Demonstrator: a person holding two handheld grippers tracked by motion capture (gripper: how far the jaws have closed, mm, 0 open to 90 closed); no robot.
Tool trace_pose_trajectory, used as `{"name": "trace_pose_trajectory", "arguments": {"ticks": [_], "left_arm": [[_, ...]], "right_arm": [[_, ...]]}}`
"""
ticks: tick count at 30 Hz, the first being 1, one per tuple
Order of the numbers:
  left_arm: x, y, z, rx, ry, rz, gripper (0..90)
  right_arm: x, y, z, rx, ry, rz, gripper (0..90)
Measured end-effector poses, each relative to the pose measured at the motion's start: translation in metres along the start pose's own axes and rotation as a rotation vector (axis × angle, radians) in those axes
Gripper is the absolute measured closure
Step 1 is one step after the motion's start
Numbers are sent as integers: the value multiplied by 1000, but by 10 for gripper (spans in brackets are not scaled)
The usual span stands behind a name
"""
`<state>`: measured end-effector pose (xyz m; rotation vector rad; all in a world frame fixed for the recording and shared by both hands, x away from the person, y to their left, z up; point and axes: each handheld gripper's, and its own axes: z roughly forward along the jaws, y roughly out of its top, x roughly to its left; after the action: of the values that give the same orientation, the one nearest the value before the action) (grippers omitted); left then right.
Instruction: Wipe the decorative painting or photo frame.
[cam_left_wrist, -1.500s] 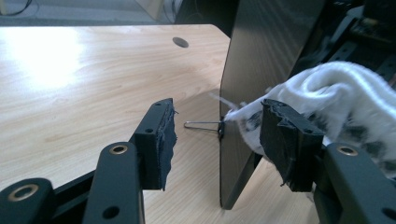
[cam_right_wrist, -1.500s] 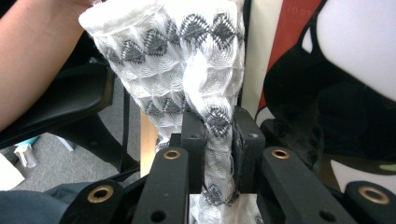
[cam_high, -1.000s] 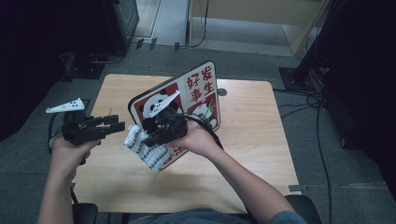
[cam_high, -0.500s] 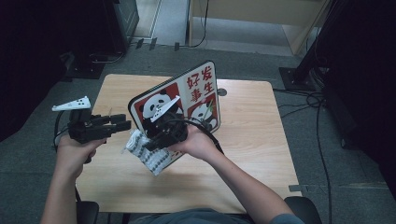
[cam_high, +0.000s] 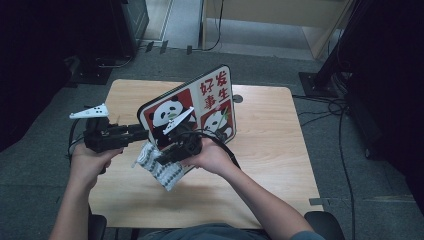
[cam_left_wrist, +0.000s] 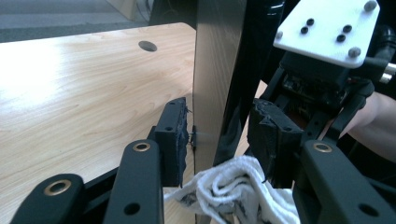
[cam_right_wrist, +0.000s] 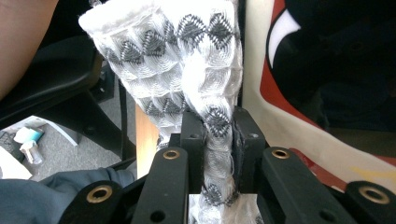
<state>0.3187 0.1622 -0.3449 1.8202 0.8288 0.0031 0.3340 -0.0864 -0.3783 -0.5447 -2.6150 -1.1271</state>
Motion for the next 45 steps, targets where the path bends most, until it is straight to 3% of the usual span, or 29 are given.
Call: {"name": "trace_pose_trajectory", "arguments": {"ticks": [10,16,29,45], "left_arm": [[-1,-2,10,14,-1,-1,642],[2,-4,13,7,-25,-18,670],[-1,-4,17,35,-32,0,769],[-2,-5,16,38,-31,2,772]], "right_arm": [[-2,-6,4,-2,-1,-2,787],[-4,-9,7,2,1,2,786],[-7,-18,10,0,2,14,786],[-11,-28,17,2,7,12,786]]}}
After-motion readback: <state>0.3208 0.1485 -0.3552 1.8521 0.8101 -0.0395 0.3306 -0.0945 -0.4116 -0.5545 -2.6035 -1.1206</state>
